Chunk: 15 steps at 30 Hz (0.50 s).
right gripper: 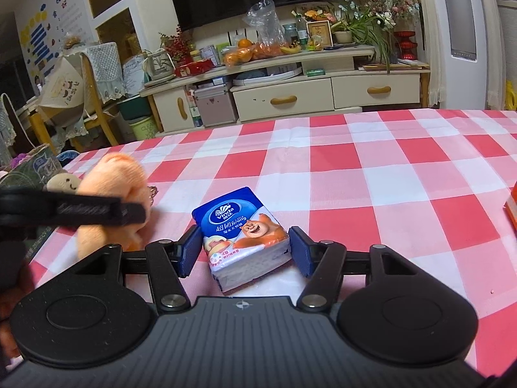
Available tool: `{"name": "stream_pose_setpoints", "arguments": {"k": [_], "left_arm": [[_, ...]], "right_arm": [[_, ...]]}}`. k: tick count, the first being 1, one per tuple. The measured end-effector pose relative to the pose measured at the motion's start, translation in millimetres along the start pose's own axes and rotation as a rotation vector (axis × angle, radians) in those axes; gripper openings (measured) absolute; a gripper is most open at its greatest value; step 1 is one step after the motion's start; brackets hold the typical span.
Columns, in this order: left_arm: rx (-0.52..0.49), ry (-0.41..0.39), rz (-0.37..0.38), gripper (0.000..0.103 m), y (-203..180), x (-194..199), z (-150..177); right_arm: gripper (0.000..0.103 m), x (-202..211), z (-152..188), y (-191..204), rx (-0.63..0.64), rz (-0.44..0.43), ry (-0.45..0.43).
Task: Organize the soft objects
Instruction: 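Grasp the blue tissue pack with the right tool while the left tool holds the orange plush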
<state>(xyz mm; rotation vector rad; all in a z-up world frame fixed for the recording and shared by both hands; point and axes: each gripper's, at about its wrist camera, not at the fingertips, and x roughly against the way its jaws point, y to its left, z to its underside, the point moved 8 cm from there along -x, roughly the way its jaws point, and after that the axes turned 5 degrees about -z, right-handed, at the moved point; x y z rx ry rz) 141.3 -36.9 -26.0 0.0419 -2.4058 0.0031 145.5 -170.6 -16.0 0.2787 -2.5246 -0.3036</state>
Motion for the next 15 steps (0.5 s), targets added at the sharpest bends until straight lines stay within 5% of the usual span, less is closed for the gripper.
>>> {"name": "stream_pose_setpoints", "arguments": {"k": [15], "left_arm": [[-0.005,0.059,0.049,0.050,20.0,54.2,57.0]], "right_arm": [[0.073,26.3,20.9,25.6,0.081,0.019,-0.014]]}}
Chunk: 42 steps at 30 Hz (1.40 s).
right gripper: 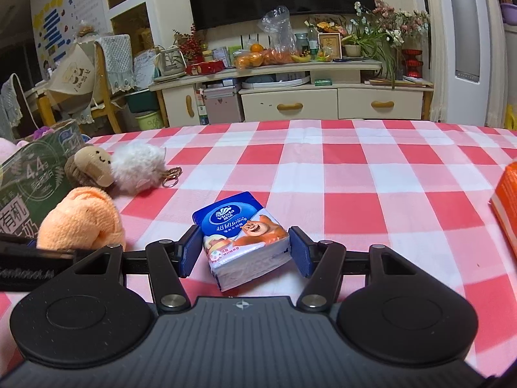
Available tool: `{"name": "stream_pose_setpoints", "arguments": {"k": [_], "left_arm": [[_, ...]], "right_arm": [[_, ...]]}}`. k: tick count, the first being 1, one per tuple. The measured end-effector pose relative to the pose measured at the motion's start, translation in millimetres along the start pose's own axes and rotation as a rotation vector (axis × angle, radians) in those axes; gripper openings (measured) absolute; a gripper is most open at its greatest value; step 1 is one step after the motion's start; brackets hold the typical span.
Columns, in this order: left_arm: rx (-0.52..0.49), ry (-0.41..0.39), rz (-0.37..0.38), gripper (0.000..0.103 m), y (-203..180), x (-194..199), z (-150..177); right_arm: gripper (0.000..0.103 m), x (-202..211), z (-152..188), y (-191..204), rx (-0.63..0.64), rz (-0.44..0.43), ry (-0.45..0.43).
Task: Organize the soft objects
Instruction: 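Grasp the blue tissue pack with the right tool while the left tool holds the orange plush, then carry the orange plush and tissue pack over the box and open both tools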
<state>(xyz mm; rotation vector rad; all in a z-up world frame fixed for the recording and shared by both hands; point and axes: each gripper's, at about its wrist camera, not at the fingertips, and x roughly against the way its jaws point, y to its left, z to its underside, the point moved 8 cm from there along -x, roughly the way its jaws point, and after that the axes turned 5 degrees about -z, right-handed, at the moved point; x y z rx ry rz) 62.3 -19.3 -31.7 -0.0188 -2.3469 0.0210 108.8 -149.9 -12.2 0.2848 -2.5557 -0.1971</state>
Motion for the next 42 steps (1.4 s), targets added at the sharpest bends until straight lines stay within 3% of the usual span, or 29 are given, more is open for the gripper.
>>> {"name": "stream_pose_setpoints", "arguments": {"k": [11,28,42], "left_arm": [[-0.008,0.001,0.036,0.050,14.6,26.3,24.2],[-0.086,-0.130,0.034,0.050,17.0,63.3,-3.1],[-0.119,-0.250,-0.020,0.050,42.5,98.7,-28.3]], "right_arm": [[0.072,26.3,15.2,2.3,-0.074,0.008,0.004],[0.072,69.5,27.9,13.1,-0.096,0.030,0.032],[0.072,100.8,26.9,43.1,-0.016,0.028,0.017]]}}
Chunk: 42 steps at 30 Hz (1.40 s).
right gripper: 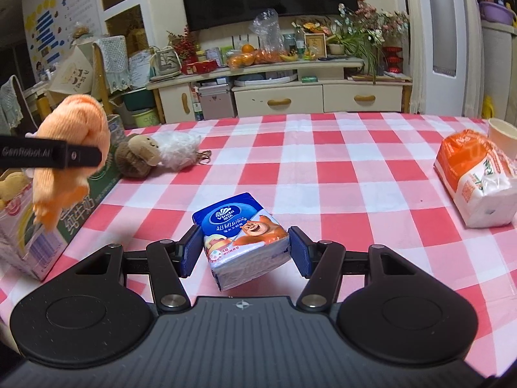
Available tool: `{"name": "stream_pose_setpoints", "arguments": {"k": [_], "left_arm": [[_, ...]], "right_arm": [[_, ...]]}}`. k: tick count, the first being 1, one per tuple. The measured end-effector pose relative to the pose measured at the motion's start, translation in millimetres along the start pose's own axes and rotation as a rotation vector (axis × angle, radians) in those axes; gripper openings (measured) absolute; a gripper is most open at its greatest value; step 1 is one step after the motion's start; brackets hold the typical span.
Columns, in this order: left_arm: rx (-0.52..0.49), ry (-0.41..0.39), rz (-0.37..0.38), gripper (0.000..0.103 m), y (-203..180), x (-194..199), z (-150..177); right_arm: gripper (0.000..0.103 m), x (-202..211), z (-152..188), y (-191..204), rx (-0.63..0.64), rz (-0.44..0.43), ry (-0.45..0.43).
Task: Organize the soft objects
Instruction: 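Carry the orange plush and tissue pack over the box and open both tools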
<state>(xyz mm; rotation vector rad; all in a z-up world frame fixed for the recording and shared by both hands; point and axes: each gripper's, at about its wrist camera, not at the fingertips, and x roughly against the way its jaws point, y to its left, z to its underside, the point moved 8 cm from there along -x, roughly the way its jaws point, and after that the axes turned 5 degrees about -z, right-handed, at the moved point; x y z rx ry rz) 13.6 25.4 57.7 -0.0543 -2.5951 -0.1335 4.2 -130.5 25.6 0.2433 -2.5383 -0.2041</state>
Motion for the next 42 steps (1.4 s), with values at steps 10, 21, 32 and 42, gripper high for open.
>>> {"name": "stream_pose_setpoints", "arguments": {"k": [10,21,32,42], "left_arm": [[0.002,-0.071,-0.053,0.050,33.5,16.8,-18.9],[0.034,-0.106,-0.121,0.051,74.8,23.3,-24.8],[0.106,-0.086,-0.196,0.051,126.3,16.7,-21.5],[0.160,-0.056,-0.261,0.051,163.7,8.3,-16.1]], "right_arm": [[0.072,8.0,-11.0,37.8,0.049,-0.042,-0.018],[0.072,10.4,-33.8,90.9,0.112,-0.122,-0.057],[0.072,8.5,-54.0,152.1,0.194,-0.214,-0.087],[0.072,-9.2,-60.6,203.0,0.270,-0.295,-0.088]]}}
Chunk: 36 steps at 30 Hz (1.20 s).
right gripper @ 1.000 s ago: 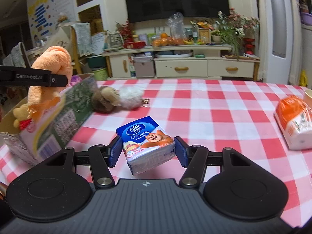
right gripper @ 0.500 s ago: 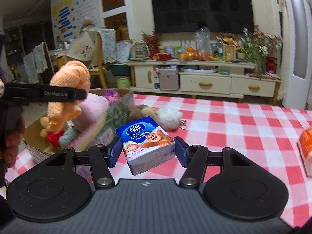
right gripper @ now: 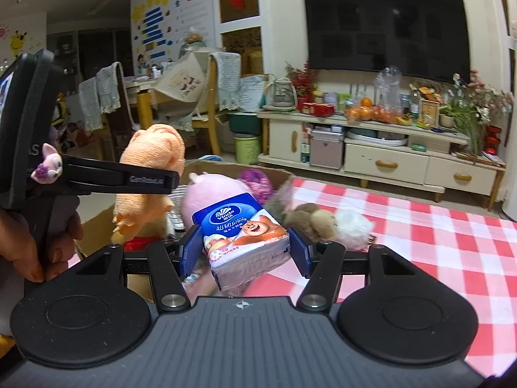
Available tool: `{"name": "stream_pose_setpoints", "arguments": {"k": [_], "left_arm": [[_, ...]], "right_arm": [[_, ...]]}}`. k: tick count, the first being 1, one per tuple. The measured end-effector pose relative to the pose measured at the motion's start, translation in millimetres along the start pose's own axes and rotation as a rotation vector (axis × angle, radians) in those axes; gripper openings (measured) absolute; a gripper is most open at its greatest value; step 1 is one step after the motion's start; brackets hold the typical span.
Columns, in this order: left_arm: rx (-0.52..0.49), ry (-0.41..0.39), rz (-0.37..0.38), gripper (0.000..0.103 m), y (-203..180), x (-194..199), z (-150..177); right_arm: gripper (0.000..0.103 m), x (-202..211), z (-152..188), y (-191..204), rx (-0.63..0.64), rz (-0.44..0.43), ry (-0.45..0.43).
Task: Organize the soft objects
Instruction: 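Carry the orange plush and tissue pack over the box and open both tools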
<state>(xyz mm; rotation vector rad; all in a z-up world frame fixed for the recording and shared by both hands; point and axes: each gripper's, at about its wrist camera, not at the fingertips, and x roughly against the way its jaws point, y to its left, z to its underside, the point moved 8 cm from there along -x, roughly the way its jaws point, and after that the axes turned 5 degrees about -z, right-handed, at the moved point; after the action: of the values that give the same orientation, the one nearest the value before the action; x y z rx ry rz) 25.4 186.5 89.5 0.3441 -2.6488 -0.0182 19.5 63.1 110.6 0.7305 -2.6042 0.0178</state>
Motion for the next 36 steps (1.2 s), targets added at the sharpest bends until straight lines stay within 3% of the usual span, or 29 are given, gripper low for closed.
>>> {"name": "stream_pose_setpoints", "arguments": {"k": [11,26,30,36], "left_arm": [[0.022,0.033,-0.028,0.051,16.8,-12.4,0.0],[0.012,0.073,-0.034,0.055,20.5,-21.3,4.6],[-0.002,0.075,-0.044,0.068,20.3,-21.7,5.0],[-0.015,0.054,-0.058,0.077,21.2,-19.1,-0.2]], "right_arm": [[0.073,-31.9,0.8,26.9,0.060,-0.070,0.043],[0.071,-44.7,7.8,44.7,0.113,-0.131,0.094],[0.086,-39.2,9.5,48.9,0.135,-0.139,0.091],[0.094,-25.2,8.6,42.4,0.132,-0.120,0.068]]}}
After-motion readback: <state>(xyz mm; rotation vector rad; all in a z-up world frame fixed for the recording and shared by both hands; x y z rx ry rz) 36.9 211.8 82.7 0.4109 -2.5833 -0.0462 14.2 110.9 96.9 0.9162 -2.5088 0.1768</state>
